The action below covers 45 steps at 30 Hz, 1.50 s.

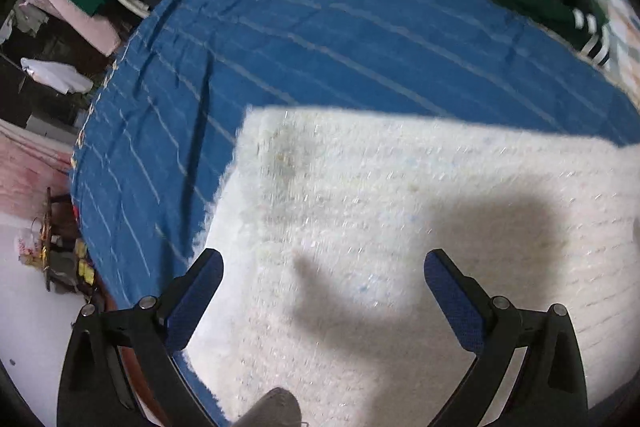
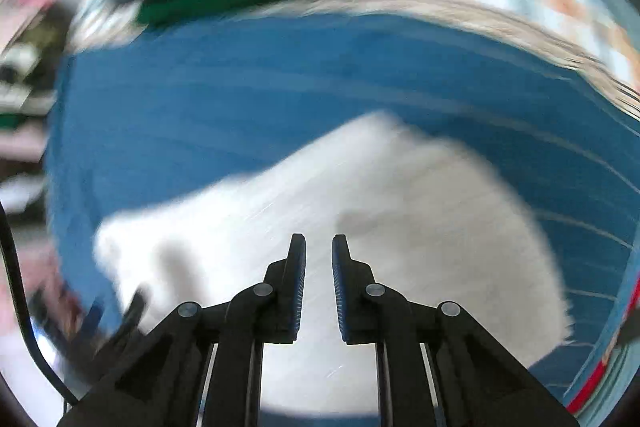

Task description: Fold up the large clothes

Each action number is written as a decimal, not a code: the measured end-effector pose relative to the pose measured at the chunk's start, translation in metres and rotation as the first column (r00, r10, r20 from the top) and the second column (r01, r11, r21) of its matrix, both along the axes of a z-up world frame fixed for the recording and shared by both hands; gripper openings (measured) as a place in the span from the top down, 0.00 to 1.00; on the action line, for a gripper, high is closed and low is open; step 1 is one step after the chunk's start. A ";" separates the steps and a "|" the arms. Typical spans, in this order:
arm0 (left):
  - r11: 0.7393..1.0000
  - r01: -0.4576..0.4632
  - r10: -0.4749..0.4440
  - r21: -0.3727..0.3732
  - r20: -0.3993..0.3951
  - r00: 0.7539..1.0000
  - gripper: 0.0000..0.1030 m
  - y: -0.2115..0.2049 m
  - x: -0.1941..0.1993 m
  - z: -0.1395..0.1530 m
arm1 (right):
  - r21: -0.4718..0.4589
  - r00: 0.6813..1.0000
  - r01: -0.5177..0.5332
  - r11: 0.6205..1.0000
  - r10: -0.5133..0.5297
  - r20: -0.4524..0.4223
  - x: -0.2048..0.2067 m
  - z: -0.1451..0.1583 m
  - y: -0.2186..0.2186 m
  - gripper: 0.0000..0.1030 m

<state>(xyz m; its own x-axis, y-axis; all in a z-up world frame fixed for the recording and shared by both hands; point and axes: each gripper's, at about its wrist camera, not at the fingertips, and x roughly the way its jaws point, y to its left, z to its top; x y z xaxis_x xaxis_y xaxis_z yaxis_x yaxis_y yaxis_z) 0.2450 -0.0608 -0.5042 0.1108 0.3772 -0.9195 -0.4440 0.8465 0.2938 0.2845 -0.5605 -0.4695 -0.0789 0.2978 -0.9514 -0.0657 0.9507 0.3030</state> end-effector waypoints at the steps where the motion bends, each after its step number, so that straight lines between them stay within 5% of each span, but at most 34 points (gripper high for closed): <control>1: 1.000 -0.014 0.014 -0.007 -0.015 1.000 0.00 0.005 -0.001 -0.004 | 0.012 0.998 -0.054 0.998 0.054 -0.027 -0.006 -0.006 0.016 0.86; 4: 0.999 -0.040 0.040 0.005 -0.026 0.999 0.00 0.018 -0.006 -0.008 | -0.074 0.968 -0.216 0.974 0.204 -0.143 -0.020 -0.059 0.058 0.86; 6: 0.998 -0.051 0.052 0.020 -0.025 0.998 0.00 0.020 -0.009 -0.006 | -0.118 0.965 -0.237 0.964 0.219 -0.147 -0.013 -0.092 0.070 0.87; 10: 0.999 -0.055 0.055 0.000 -0.018 0.998 0.00 0.013 -0.008 -0.001 | -0.090 0.970 -0.184 0.979 0.166 -0.177 0.005 -0.096 0.064 0.87; 13: 0.998 -0.008 0.009 -0.061 0.019 1.000 0.00 -0.008 0.001 0.008 | 0.070 0.983 -0.072 0.995 0.083 -0.163 0.016 -0.072 0.025 0.84; 15: 0.995 0.038 -0.036 -0.092 0.030 0.999 0.00 -0.026 0.010 0.008 | 0.135 0.992 0.022 0.991 -0.004 -0.127 0.010 -0.049 -0.013 0.68; 16: 0.992 0.064 -0.061 -0.105 0.032 0.998 0.00 -0.038 0.016 0.006 | 0.138 0.994 0.069 0.988 -0.056 -0.098 0.004 -0.036 -0.038 0.49; 17: 0.991 0.088 -0.085 -0.104 0.035 0.996 0.00 -0.049 0.021 0.003 | 0.130 0.991 0.122 0.984 -0.113 -0.074 -0.004 -0.024 -0.065 0.41; 22: 0.987 0.160 -0.160 -0.024 -0.038 0.986 0.00 -0.080 0.045 -0.046 | 0.095 0.943 0.328 0.940 -0.321 -0.089 -0.079 -0.024 -0.167 0.41; 26: 0.990 0.120 -0.121 -0.074 -0.009 0.993 0.00 -0.068 0.044 -0.047 | 0.167 0.876 0.480 0.861 -0.460 -0.147 -0.129 -0.072 -0.197 0.41; 31: 0.988 0.126 -0.125 -0.087 0.009 0.992 0.00 -0.066 0.042 -0.047 | 0.483 0.766 0.618 0.620 -0.613 -0.194 -0.134 -0.130 -0.223 0.41; 33: 0.988 0.131 -0.132 -0.080 0.002 0.991 0.00 -0.067 0.046 -0.048 | 0.530 0.749 0.620 0.579 -0.637 -0.179 -0.120 -0.140 -0.218 0.39; 40: 0.985 0.126 -0.128 -0.120 -0.009 0.992 0.00 -0.059 0.049 -0.049 | 0.689 0.734 0.571 0.447 -0.653 -0.186 -0.067 -0.155 -0.190 0.37; 42: 0.983 0.127 -0.129 -0.130 -0.010 0.992 0.00 -0.058 0.050 -0.050 | 0.747 0.733 0.551 0.372 -0.643 -0.221 -0.060 -0.151 -0.180 0.34; 45: 0.982 0.133 -0.136 -0.130 -0.009 0.991 0.00 -0.058 0.051 -0.051 | 0.802 0.755 0.493 0.336 -0.624 -0.202 -0.060 -0.147 -0.173 0.23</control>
